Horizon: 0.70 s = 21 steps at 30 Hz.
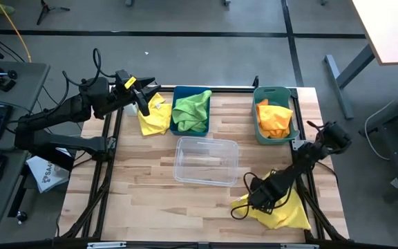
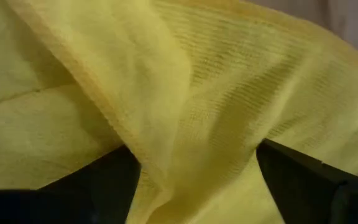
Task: Sort microfiber towel by color & place in baskets
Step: Put the bottom yellow microfiber cloth into the transparent bin
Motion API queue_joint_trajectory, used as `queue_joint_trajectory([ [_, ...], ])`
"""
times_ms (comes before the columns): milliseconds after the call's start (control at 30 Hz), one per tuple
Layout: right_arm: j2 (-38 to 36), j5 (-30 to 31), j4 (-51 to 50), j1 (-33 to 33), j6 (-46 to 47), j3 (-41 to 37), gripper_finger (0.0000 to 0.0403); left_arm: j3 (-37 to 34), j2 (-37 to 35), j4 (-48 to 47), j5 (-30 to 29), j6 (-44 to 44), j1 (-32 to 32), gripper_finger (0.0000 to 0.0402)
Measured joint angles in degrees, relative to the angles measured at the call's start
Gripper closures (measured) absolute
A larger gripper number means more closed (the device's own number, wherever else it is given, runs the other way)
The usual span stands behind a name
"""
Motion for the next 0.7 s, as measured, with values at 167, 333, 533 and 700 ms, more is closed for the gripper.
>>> queue_joint_trajectory([
  [167, 0.13, -0.81, 0.28, 0.03, -1.58, -0.03, 0.0262, 0.00, 0.00, 0.02, 0.00, -0.09, 0.00, 0.0216],
  [333, -3.48, 0.72, -2.05, -0.80, -3.20, -0.50, 0.0378, 0.00, 0.00, 0.09, 0.02, -0.09, 0.00, 0.0216],
  [533, -18.70, 3.35, -11.88, -4.24, -0.70, 0.67, 0.0395, 0.00, 0.00, 0.46, 0.01, -0.05, 0.00, 0.0216],
  [700, -34.50, 19.93, -19.60, -9.69, 2.05, 7.66, 0.0399, 0.00, 0.00, 2.88, -0.02, -0.02, 0.00, 0.0216],
])
